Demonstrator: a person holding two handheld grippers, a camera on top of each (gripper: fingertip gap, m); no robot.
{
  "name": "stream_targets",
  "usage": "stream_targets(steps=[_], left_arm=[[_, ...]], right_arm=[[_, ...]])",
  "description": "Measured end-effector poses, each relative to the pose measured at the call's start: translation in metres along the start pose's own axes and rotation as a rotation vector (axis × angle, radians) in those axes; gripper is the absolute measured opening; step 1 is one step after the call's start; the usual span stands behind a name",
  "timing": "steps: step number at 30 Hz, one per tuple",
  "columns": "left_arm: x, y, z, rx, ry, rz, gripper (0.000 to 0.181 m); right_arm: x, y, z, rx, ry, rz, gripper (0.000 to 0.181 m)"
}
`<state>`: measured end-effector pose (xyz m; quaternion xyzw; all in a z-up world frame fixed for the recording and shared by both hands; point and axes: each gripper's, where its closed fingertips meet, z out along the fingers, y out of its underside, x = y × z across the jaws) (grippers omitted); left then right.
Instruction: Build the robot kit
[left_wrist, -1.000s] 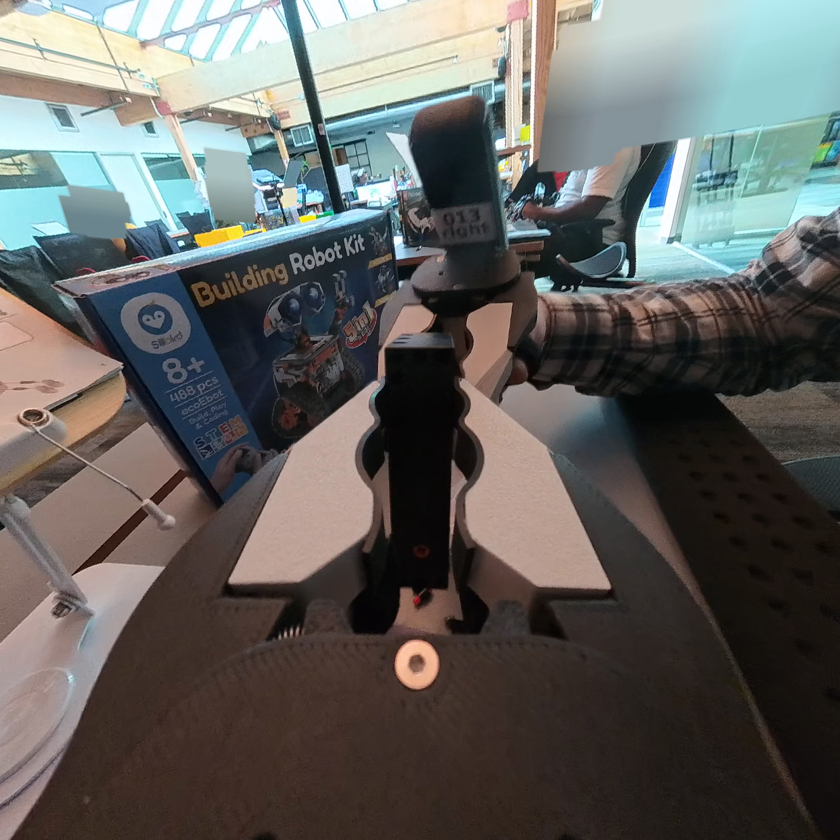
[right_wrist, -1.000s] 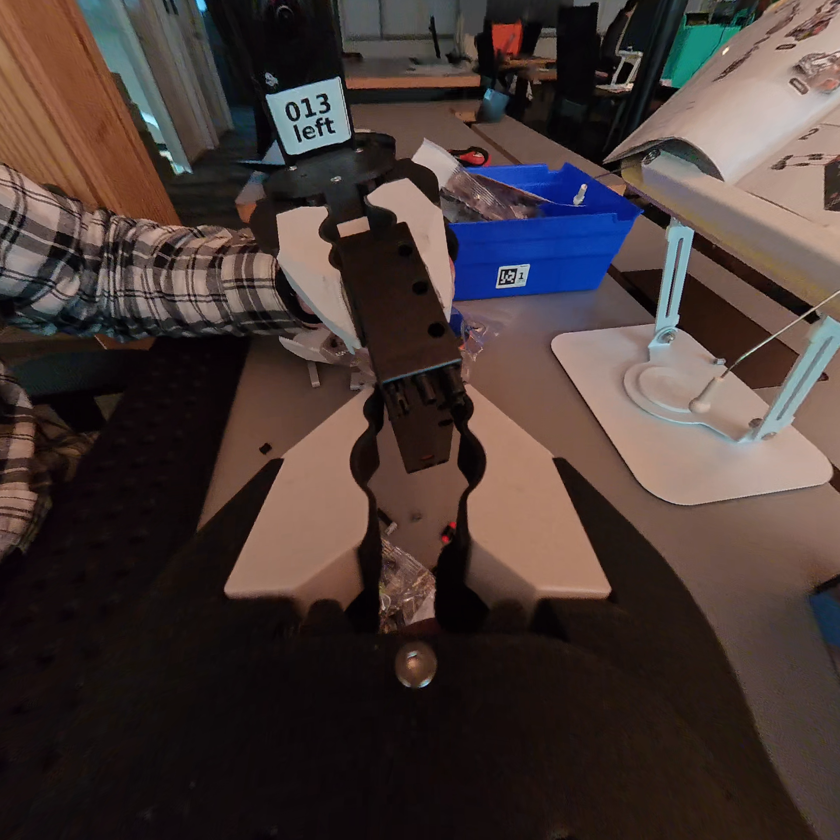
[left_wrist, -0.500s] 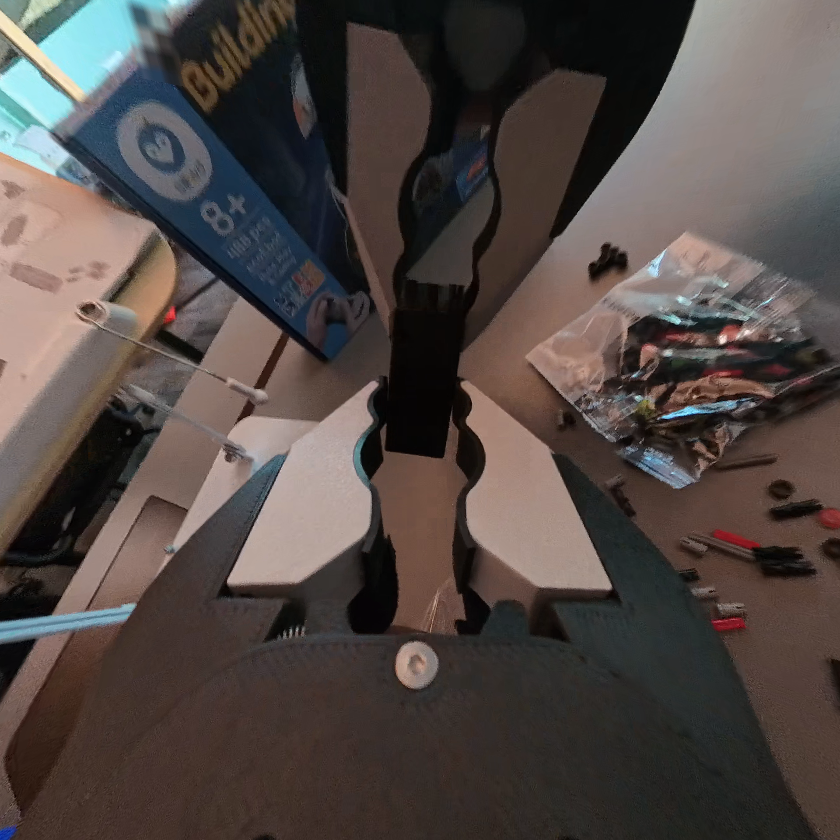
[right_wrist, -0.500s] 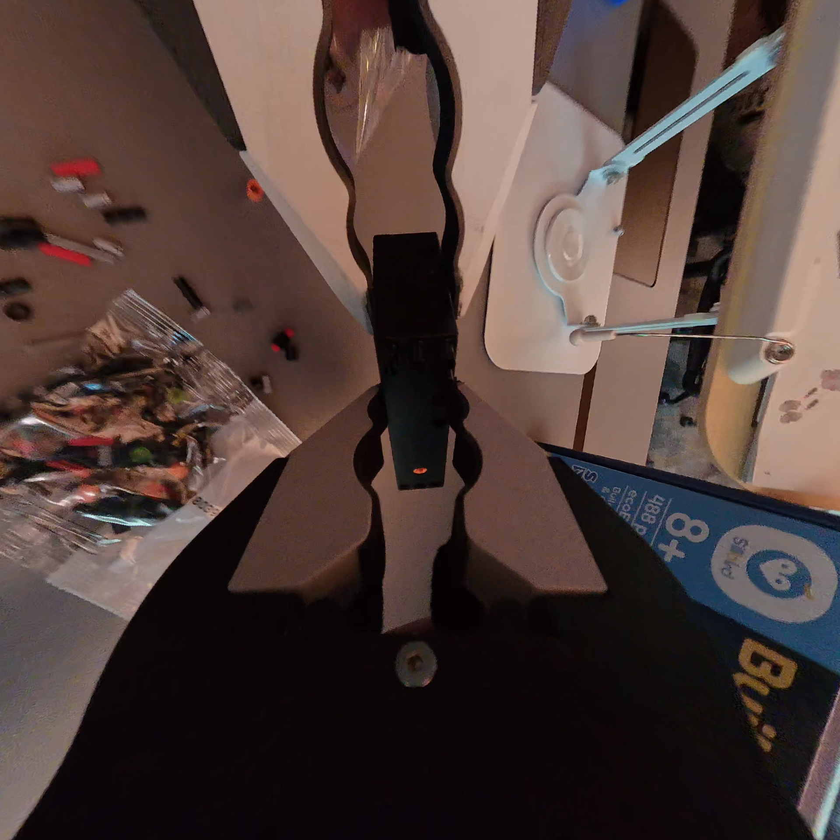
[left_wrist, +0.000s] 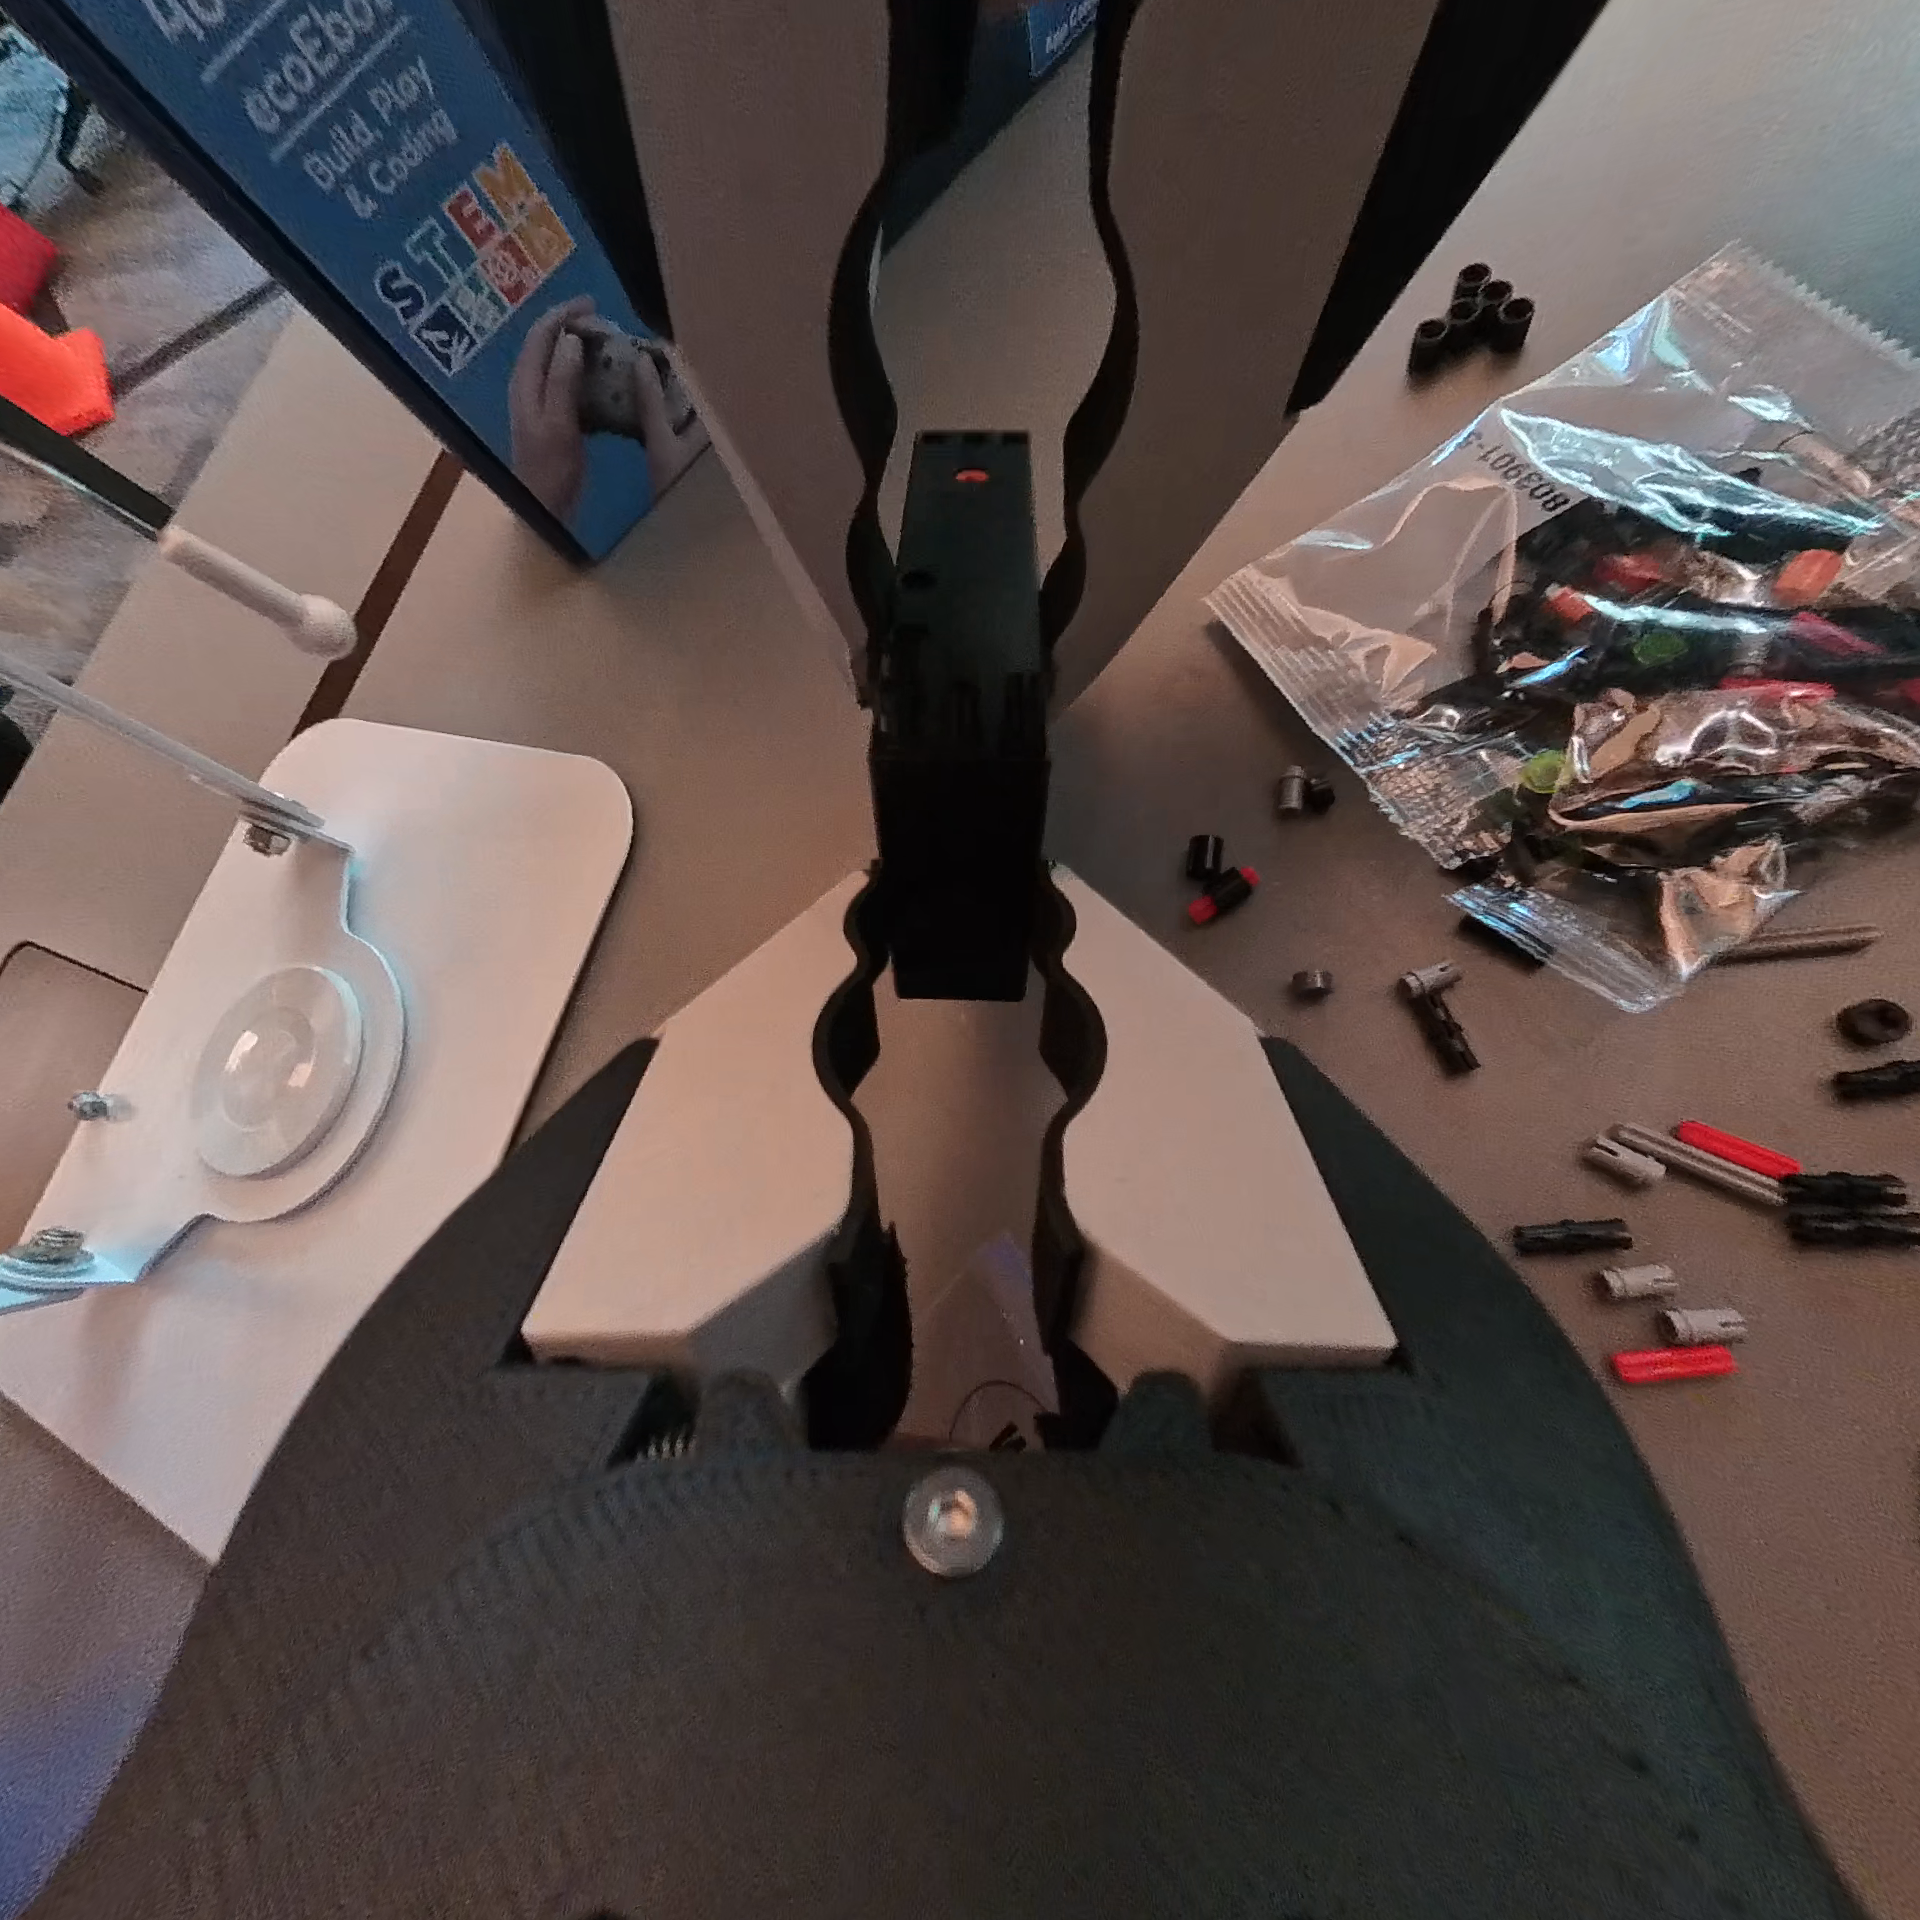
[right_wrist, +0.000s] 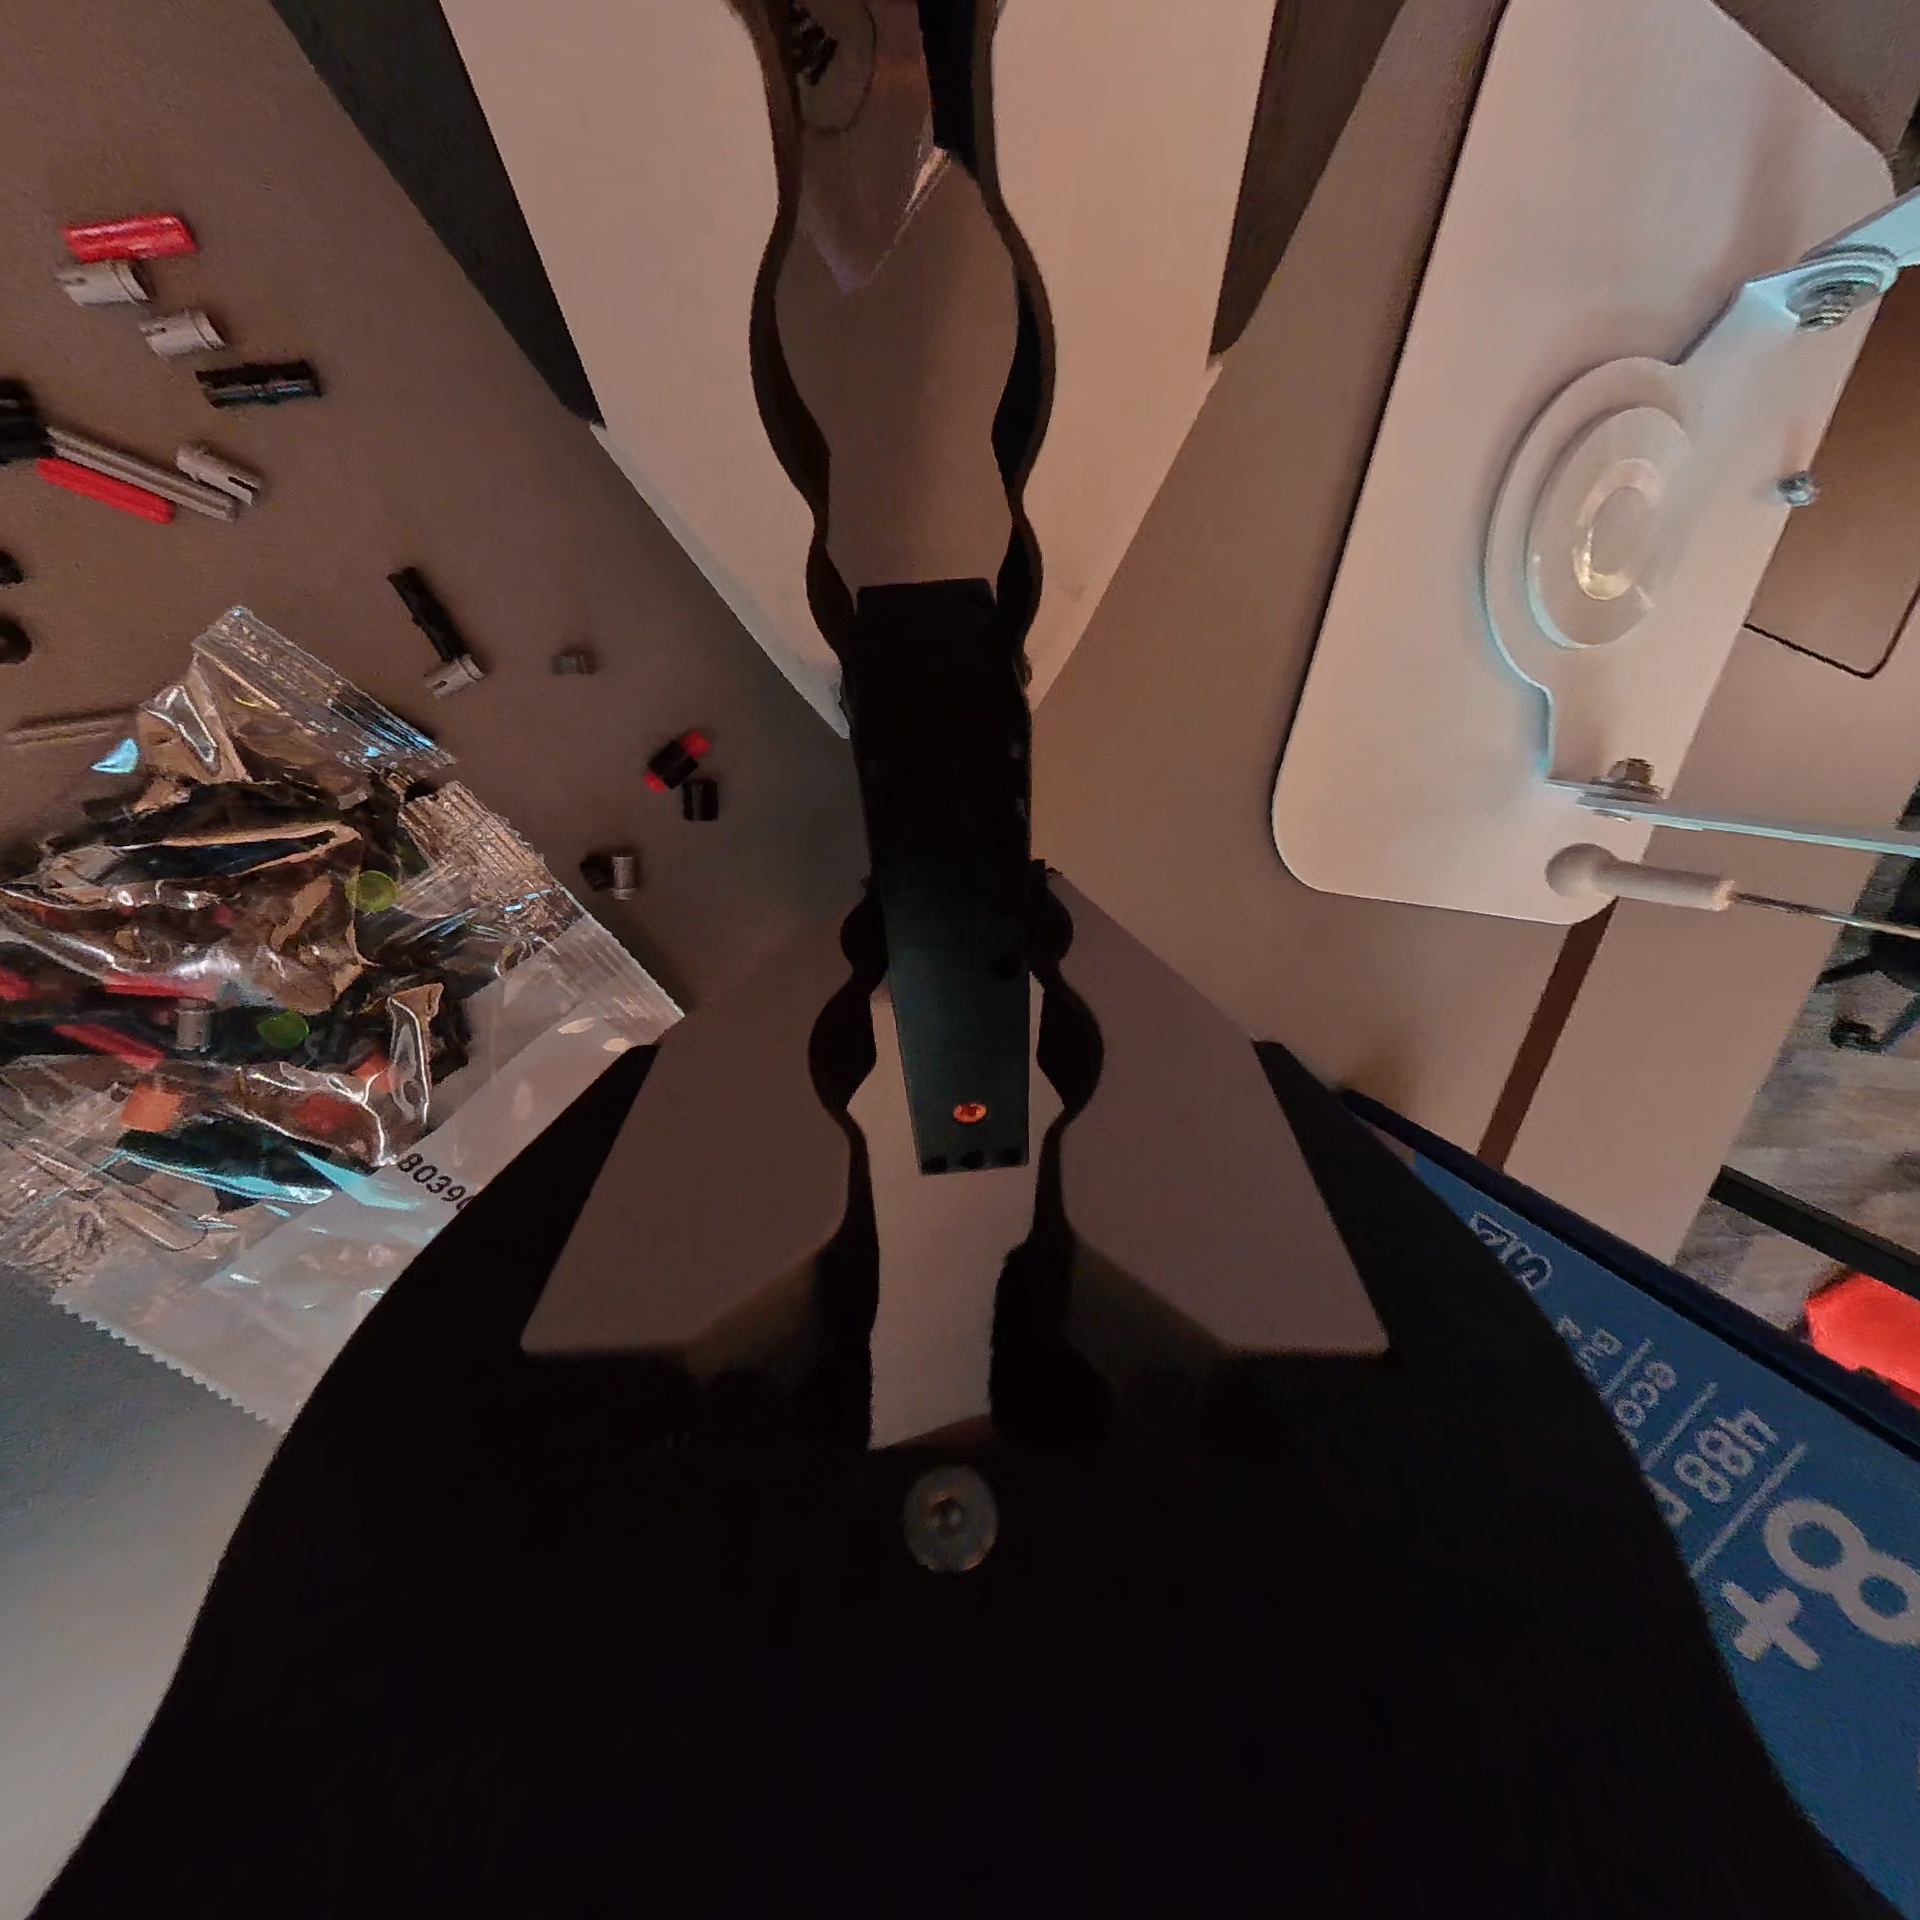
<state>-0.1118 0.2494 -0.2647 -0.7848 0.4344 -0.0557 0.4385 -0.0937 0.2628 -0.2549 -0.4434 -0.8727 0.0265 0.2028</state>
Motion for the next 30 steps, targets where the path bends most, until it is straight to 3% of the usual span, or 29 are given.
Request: stream_targets(steps=[8, 14, 19, 25, 30], left_arm=[[0.002, 0.015, 0.008, -0.058, 0.034, -0.039, 0.025], [0.006, 0.027, 0.014, -0.101, 0.065, -0.062, 0.024], [0.008, 0.031, 0.017, -0.113, 0.077, -0.066, 0.024], [0.007, 0.031, 0.017, -0.118, 0.071, -0.071, 0.025], [0.004, 0.029, 0.016, -0.108, 0.068, -0.086, 0.03]], right_arm=[[0.003, 0.002, 0.002, 0.052, -0.01, 0.065, 0.029], [0.006, 0.021, -0.039, 0.141, 0.085, 0.176, 0.041], [-0.024, 0.062, -0.07, 0.17, 0.097, 0.294, 0.04], [-0.072, 0.113, -0.062, 0.12, 0.058, 0.449, 0.038], [-0.099, 0.128, -0.054, 0.127, 0.028, 0.519, 0.038]])
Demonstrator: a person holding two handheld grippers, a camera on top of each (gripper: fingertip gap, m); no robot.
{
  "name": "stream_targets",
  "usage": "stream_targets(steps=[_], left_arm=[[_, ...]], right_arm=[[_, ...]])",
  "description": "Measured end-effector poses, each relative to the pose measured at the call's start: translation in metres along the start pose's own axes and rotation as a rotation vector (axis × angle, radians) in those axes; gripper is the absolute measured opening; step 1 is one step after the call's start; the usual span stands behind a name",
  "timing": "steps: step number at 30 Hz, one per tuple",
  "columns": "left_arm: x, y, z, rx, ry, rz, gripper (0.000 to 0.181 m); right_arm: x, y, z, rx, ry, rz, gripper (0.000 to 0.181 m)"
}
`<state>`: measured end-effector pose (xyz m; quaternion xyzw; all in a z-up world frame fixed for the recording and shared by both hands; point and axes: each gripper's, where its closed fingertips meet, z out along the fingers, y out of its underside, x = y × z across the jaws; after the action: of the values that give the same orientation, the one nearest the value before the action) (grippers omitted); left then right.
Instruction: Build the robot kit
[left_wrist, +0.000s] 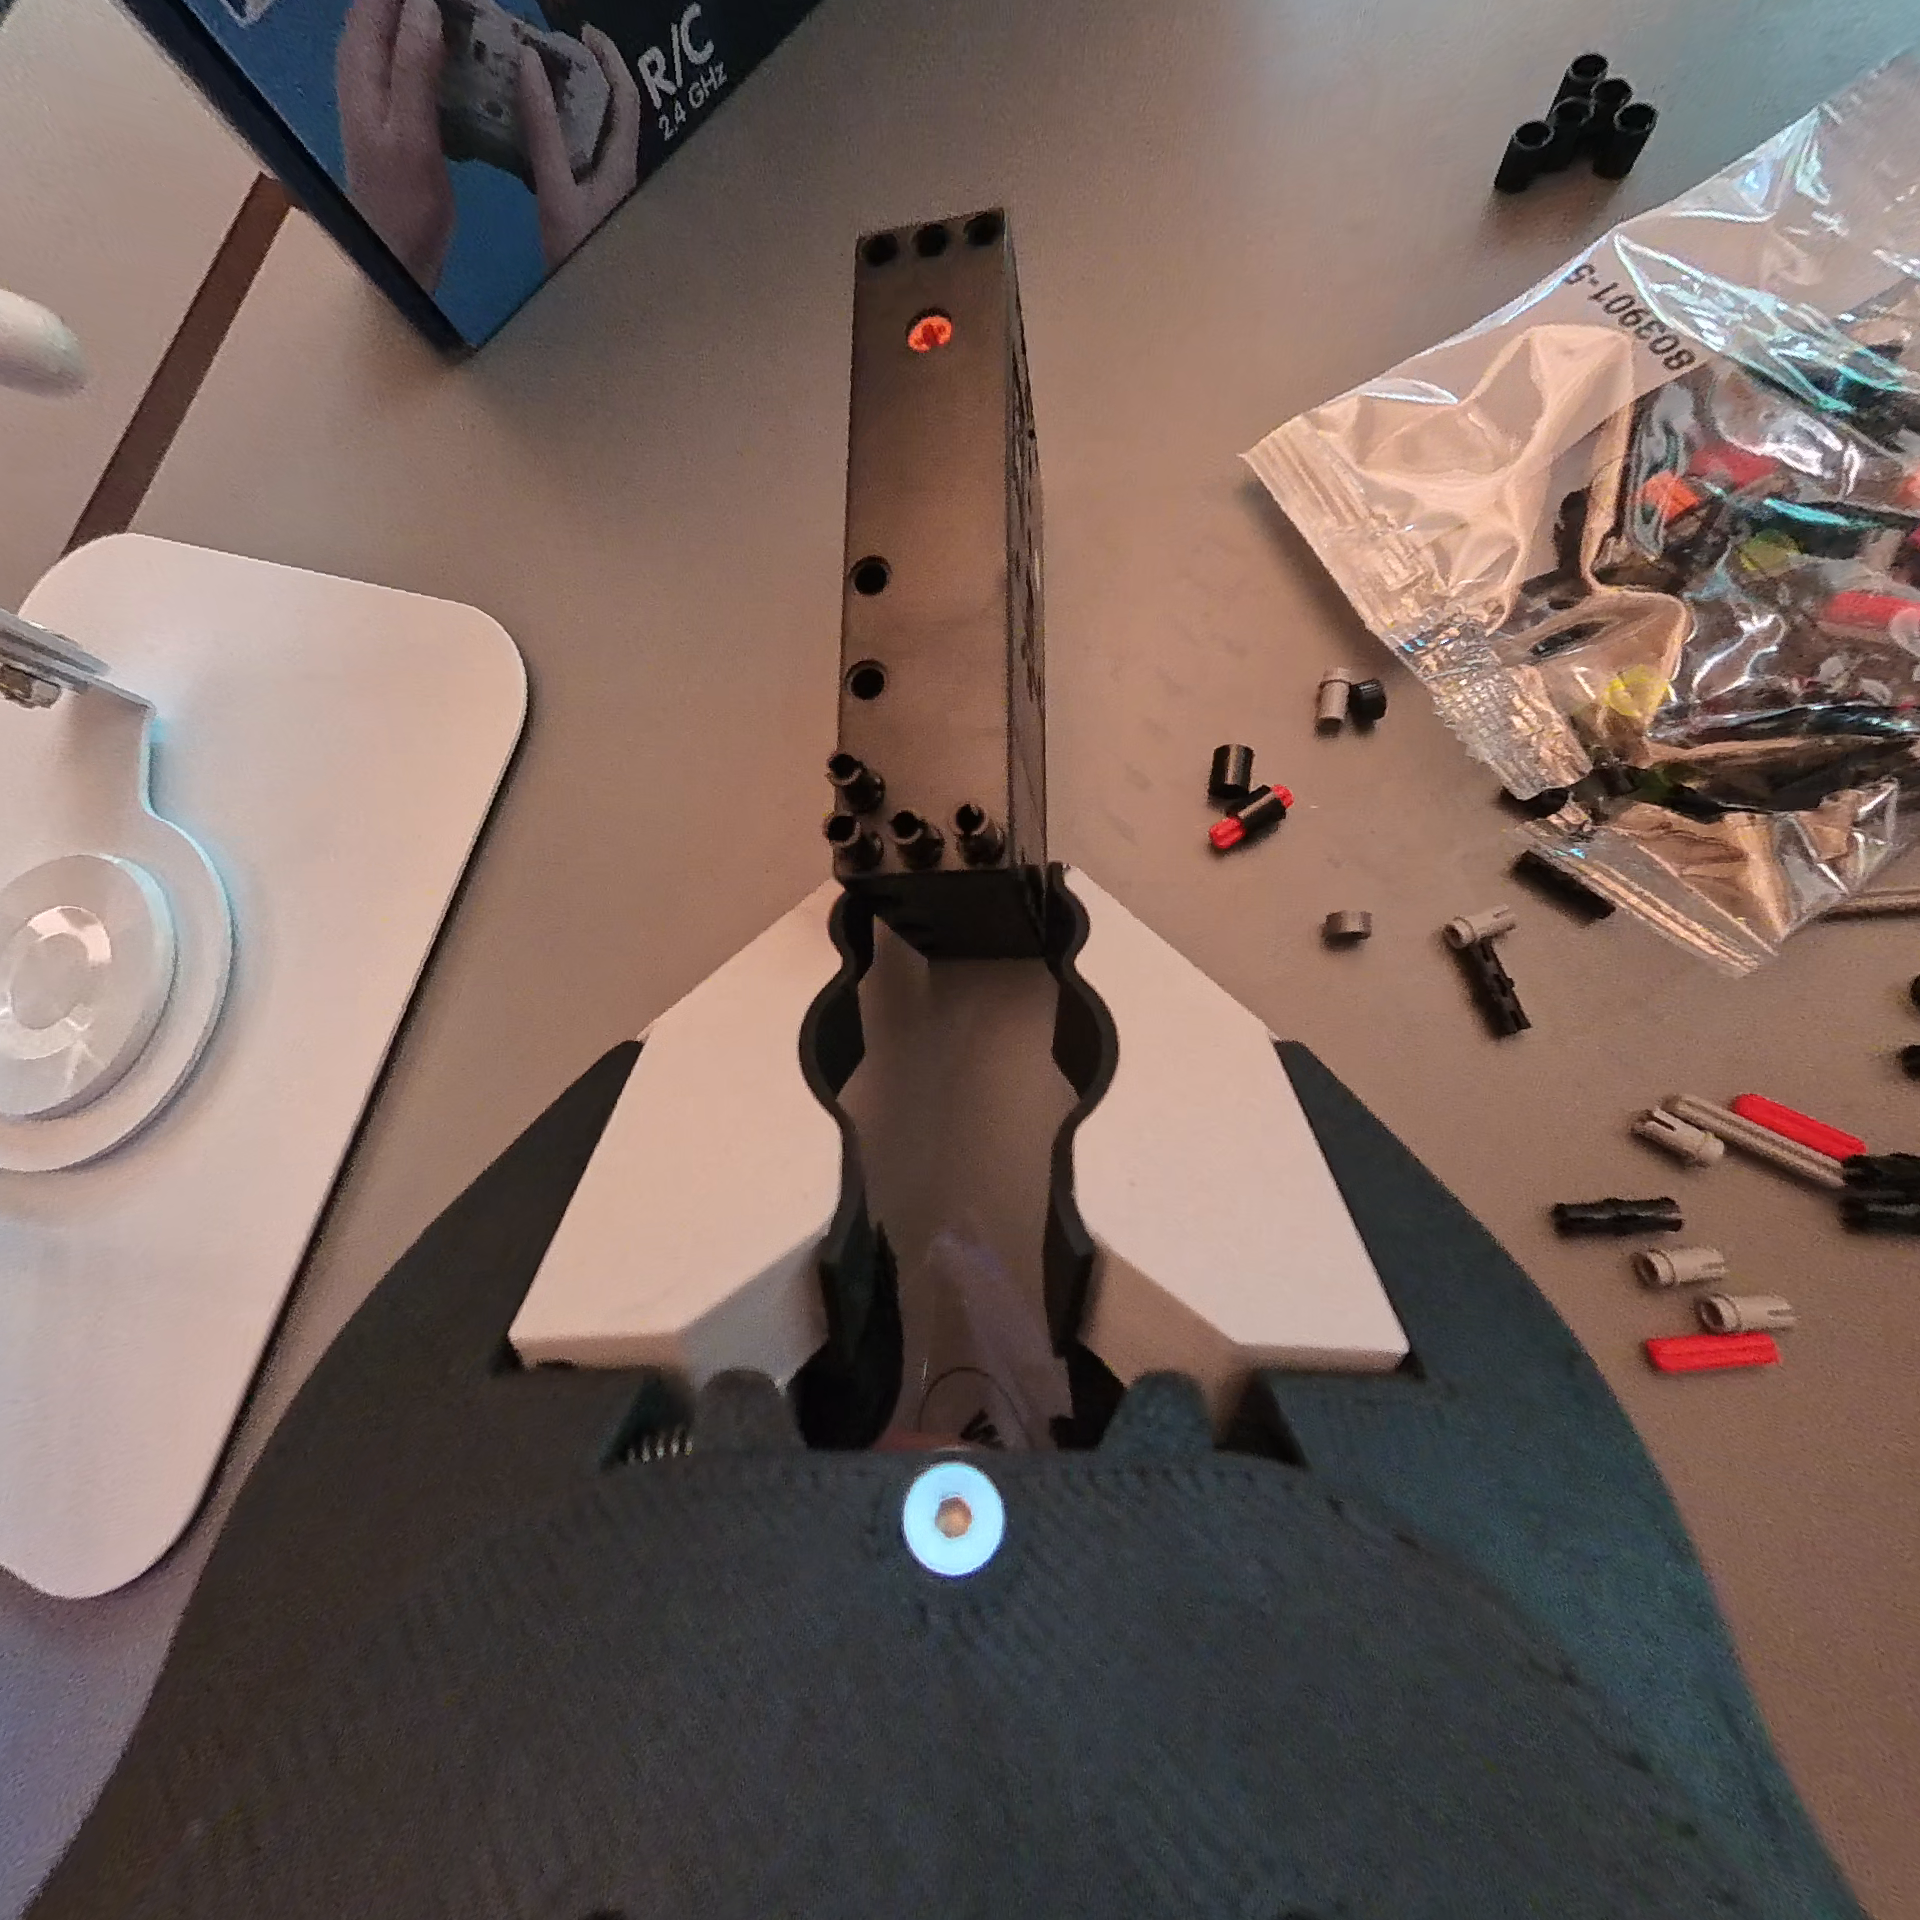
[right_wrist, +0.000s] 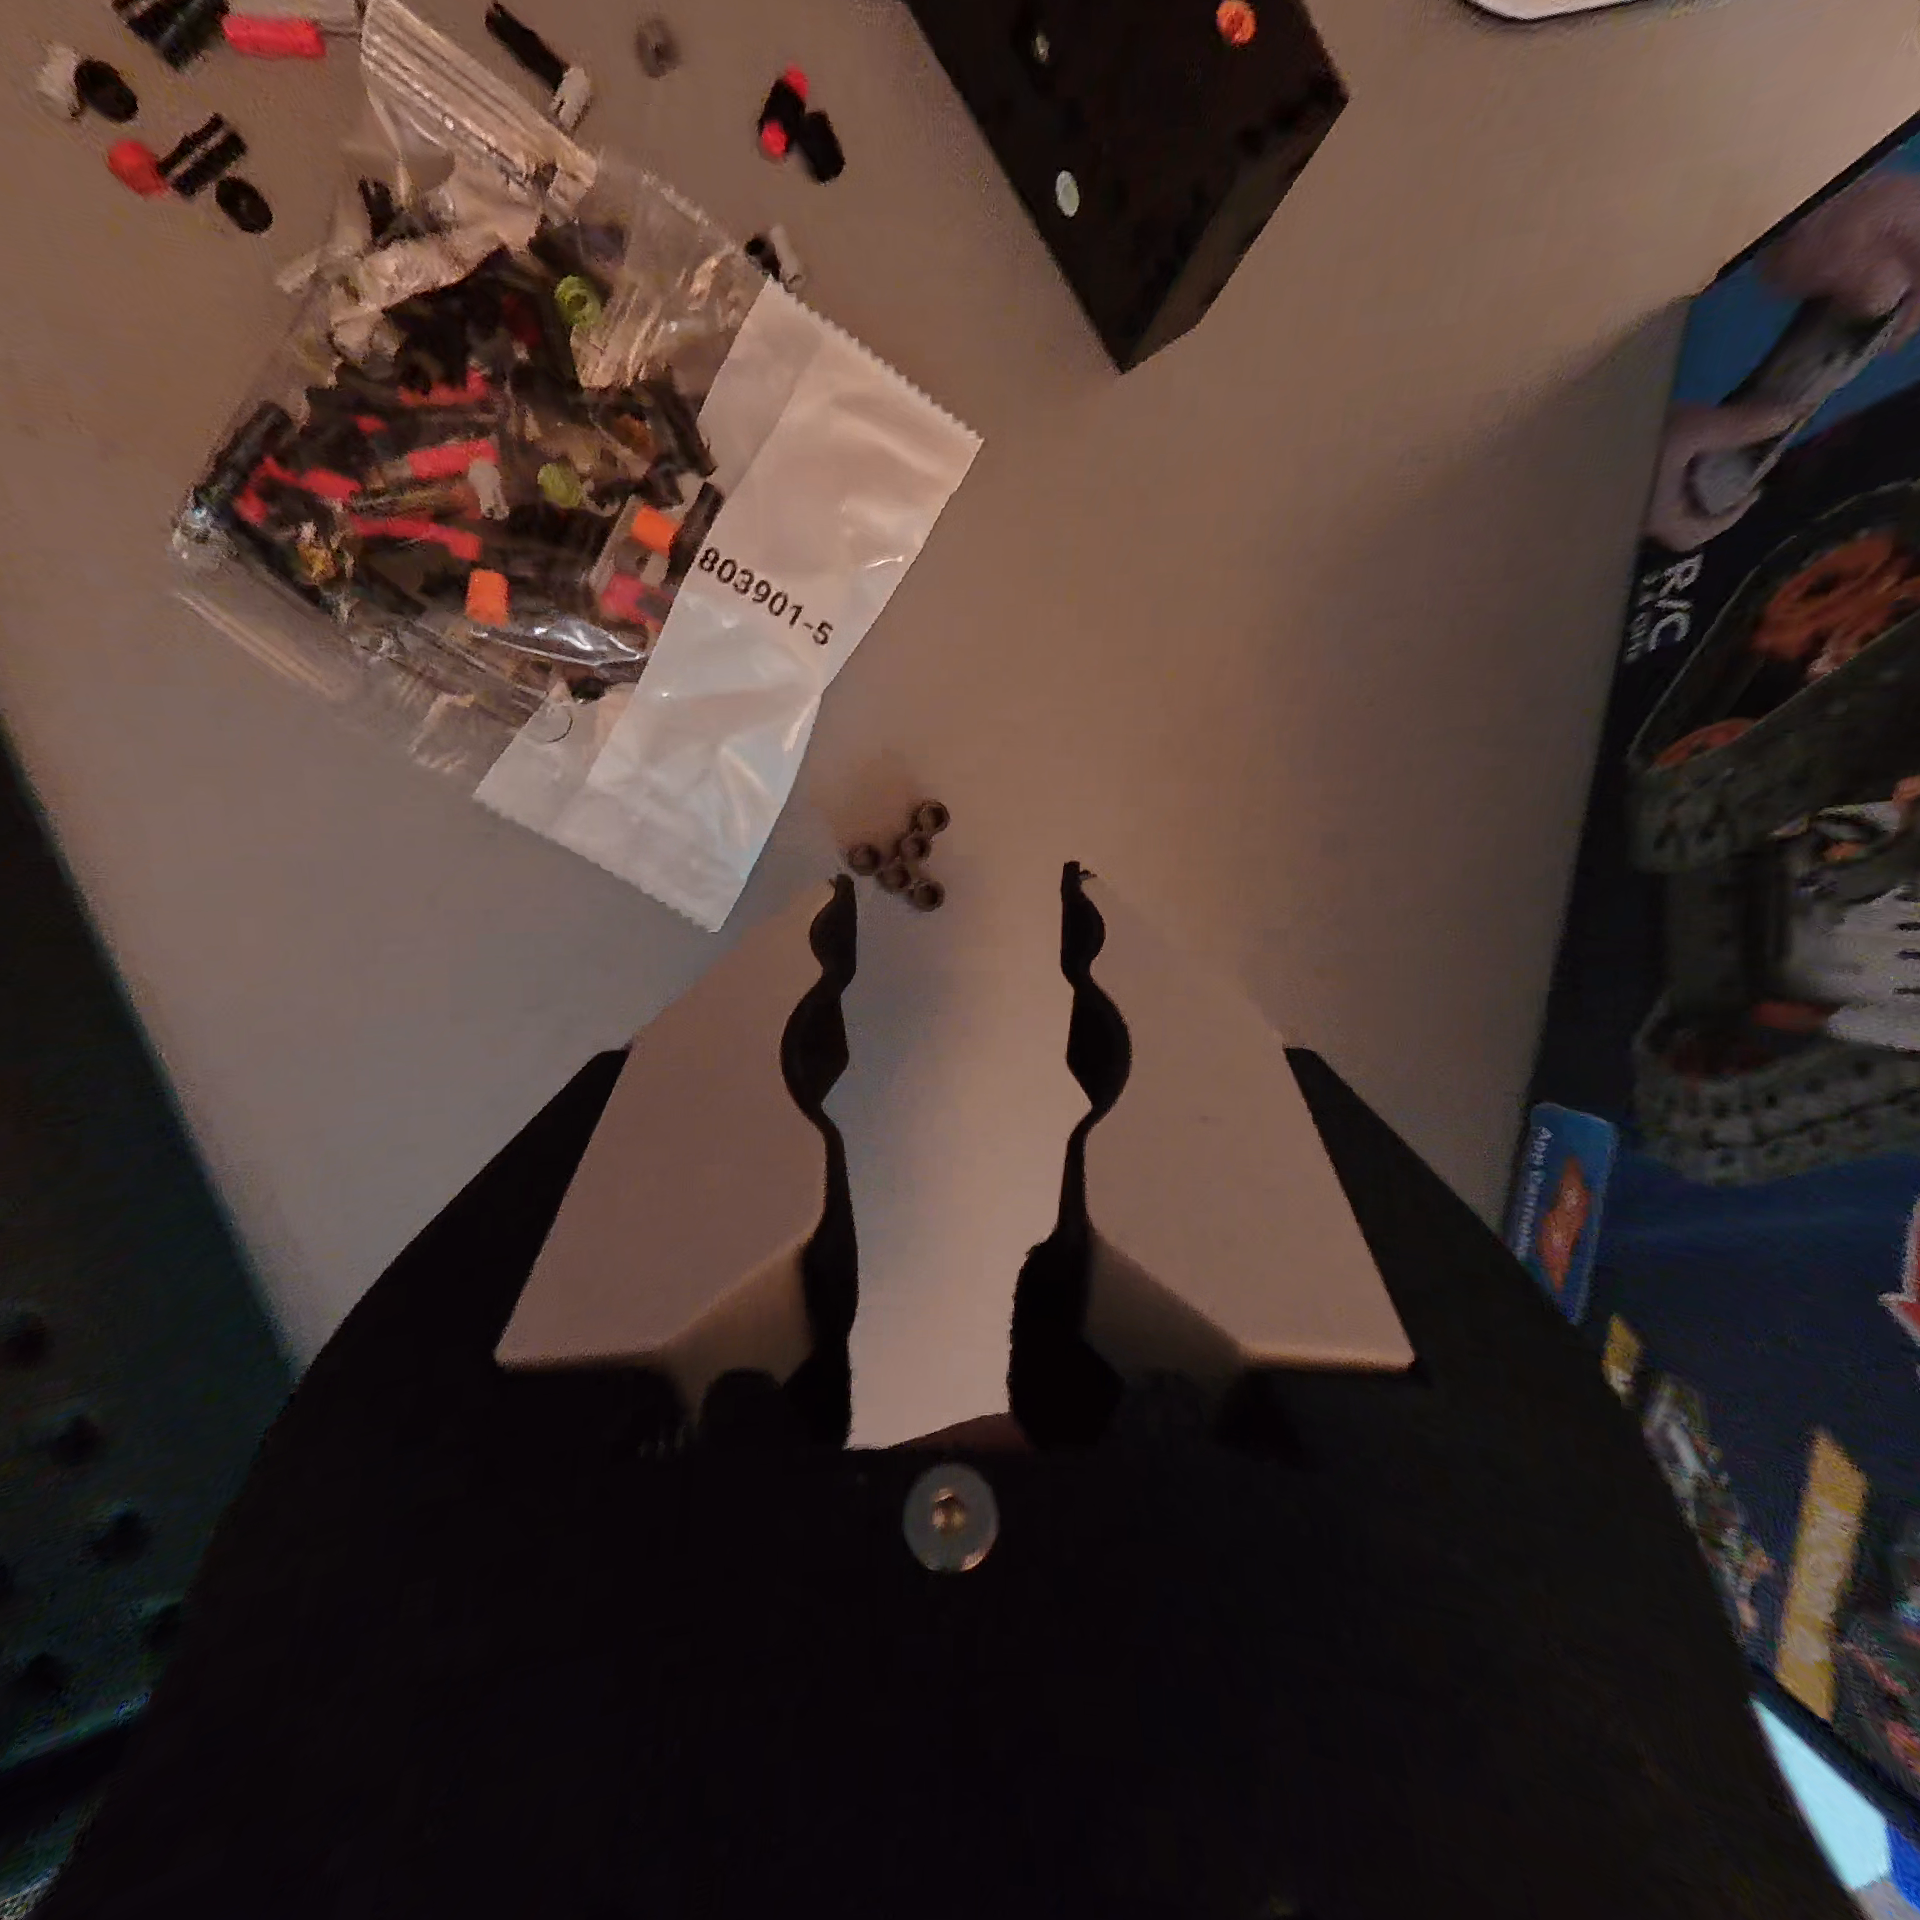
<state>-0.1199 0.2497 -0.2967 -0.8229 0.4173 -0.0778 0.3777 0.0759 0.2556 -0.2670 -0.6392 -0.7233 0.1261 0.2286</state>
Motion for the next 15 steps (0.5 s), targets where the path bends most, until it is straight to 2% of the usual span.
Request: stream_targets(steps=[8, 11, 15], left_arm=[[0.0, -0.007, -0.007, 0.029, -0.013, 0.014, 0.033], [-0.001, -0.009, -0.01, 0.04, -0.015, 0.012, 0.034], [-0.002, -0.011, -0.012, 0.048, -0.015, 0.003, 0.033]], right_arm=[[-0.014, 0.012, 0.031, -0.043, -0.04, -0.024, 0.027], [-0.014, 0.011, 0.034, -0.028, -0.046, -0.015, 0.018], [-0.014, 0.012, 0.033, -0.026, -0.04, -0.019, 0.016]])
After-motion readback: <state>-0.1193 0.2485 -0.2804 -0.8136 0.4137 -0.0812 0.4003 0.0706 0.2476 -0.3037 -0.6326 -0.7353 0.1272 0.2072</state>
